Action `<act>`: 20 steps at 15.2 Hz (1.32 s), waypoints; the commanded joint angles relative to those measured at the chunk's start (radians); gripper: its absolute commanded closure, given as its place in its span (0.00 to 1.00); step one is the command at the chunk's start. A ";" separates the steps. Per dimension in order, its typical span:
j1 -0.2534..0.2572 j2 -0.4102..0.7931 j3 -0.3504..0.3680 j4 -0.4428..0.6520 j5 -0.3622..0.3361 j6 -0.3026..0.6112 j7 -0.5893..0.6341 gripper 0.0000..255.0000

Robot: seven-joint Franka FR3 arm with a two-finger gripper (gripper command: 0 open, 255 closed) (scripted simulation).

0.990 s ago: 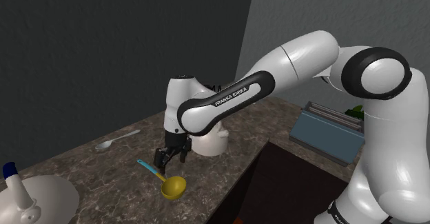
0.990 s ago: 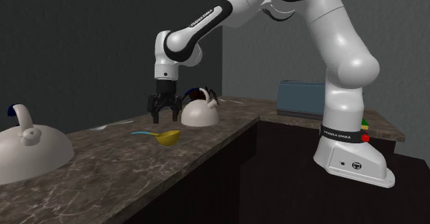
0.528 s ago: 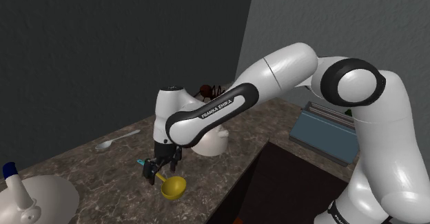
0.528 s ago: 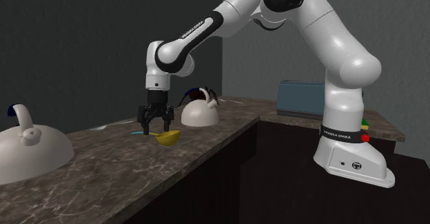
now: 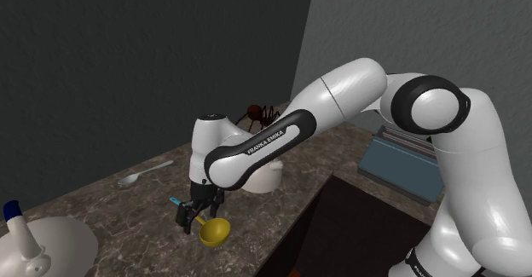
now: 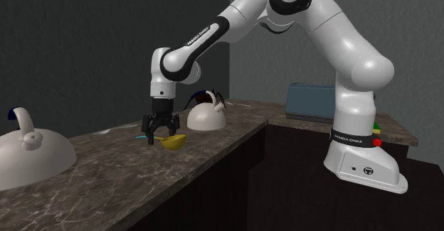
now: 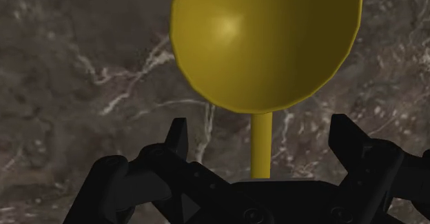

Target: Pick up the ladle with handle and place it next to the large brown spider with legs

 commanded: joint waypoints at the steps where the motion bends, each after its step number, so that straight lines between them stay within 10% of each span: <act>1: 0.000 0.000 0.000 0.000 0.000 0.000 0.000 0.00; 3: 0.000 0.000 0.000 0.000 0.000 0.000 0.000 0.00; 4: 0.000 0.000 0.000 0.000 0.000 0.000 0.000 1.00; 20: -0.009 -0.059 0.010 0.008 0.012 -0.066 0.003 1.00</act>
